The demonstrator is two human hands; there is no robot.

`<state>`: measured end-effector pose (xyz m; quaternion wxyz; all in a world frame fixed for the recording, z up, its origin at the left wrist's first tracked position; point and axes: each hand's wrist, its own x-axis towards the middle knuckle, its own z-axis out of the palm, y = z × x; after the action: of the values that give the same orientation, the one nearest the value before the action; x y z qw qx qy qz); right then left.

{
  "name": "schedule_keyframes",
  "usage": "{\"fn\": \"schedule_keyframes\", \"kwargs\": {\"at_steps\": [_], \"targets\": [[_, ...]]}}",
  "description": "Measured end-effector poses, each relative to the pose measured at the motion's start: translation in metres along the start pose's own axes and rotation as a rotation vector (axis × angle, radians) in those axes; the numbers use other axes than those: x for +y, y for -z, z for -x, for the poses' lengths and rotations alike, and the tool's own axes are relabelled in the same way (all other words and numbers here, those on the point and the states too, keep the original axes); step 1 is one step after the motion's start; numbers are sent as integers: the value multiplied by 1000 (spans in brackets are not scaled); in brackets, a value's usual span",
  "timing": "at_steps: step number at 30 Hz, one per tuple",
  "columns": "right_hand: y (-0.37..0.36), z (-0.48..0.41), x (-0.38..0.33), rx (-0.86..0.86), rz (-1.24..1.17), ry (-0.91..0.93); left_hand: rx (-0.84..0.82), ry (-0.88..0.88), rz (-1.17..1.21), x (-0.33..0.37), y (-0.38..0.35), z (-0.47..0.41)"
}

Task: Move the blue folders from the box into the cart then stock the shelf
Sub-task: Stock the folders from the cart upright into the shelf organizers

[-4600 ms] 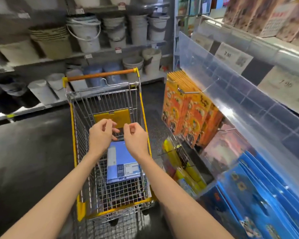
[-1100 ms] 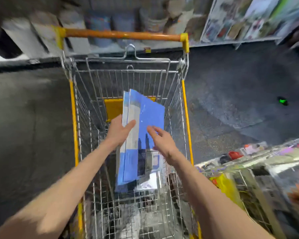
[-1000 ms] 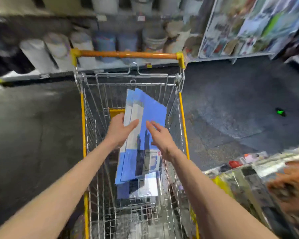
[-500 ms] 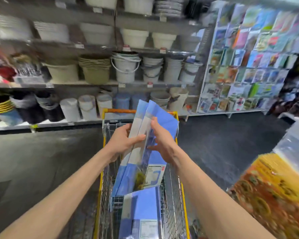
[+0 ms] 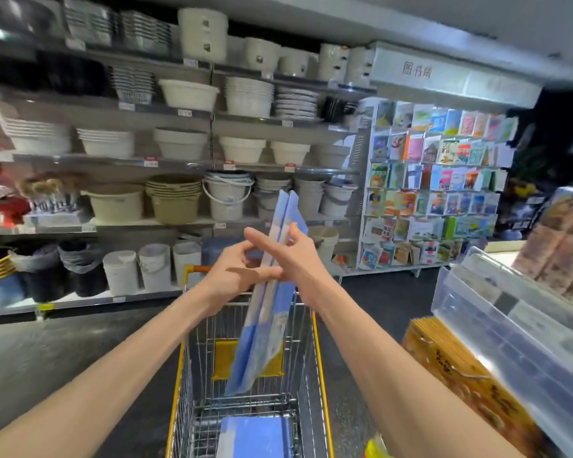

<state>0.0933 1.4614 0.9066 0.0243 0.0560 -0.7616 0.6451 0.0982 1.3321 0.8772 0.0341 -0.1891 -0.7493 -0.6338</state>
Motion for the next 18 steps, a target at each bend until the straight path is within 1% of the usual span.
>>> {"fn": "schedule_keyframes", "kwargs": {"at_steps": [2, 5, 6, 7, 9, 10, 12, 13, 14, 15, 16, 18], "targets": [[12, 3, -25, 128, 58, 105, -53, -41, 11, 31, -5, -2], [40, 16, -65, 290, 138, 272, -193, -102, 21, 79, -10, -3], [51, 23, -78, 333, 161, 326, -217, -119, 16, 94, -11, -4], [60, 26, -90, 371, 162, 370, -206, -128, -5, 106, -11, -7], [77, 33, -109, 423, 137, 426, -129, -168, -33, 127, -14, -11], [87, 38, -120, 435, 116, 434, -30, -205, -35, 135, -17, -16], [103, 50, -139, 421, 41, 422, 263, -272, -92, 140, -18, -26], [113, 58, -149, 404, -2, 415, 394, -280, -148, 145, -19, -31], [121, 65, -157, 384, -44, 415, 472, -252, -191, 148, -19, -33], [132, 74, -168, 374, -74, 421, 495, -203, -198, 155, -23, -35], [142, 83, -176, 360, -97, 427, 478, -139, -151, 161, -25, -36], [163, 102, -195, 347, -138, 464, 344, -46, 120, 180, -35, -38]]}}
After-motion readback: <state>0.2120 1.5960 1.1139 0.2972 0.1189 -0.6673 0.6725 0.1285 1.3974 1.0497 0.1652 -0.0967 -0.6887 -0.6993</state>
